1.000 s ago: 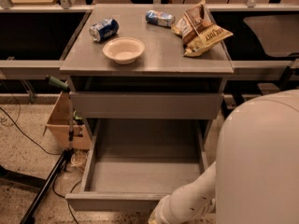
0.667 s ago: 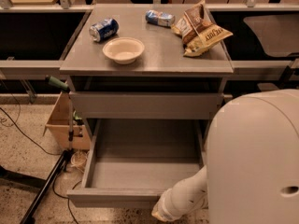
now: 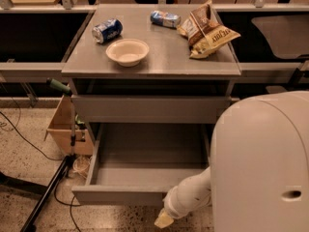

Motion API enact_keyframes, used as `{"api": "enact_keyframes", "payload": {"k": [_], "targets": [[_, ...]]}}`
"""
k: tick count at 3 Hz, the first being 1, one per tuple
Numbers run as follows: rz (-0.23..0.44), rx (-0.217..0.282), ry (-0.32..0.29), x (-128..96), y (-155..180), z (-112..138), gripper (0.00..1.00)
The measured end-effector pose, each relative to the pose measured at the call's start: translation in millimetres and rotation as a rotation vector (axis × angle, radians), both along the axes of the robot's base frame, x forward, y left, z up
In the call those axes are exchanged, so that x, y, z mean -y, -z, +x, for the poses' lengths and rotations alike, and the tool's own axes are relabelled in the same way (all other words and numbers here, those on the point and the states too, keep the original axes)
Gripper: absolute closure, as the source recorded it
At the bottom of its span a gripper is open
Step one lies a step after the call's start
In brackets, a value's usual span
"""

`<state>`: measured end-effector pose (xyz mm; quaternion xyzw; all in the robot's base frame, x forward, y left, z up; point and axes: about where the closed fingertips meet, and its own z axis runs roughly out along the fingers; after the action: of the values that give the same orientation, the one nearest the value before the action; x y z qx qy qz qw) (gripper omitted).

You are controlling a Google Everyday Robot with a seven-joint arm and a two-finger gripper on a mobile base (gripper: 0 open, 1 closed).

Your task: Close middle drawer

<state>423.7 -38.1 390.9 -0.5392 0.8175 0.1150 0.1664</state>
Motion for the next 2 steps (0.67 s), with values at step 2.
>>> {"api": "enact_keyframes", "payload": {"k": [2], "targets": [[-0.014,0.048,-0.016,-1.5,-9.4,40.0,0.00]]}}
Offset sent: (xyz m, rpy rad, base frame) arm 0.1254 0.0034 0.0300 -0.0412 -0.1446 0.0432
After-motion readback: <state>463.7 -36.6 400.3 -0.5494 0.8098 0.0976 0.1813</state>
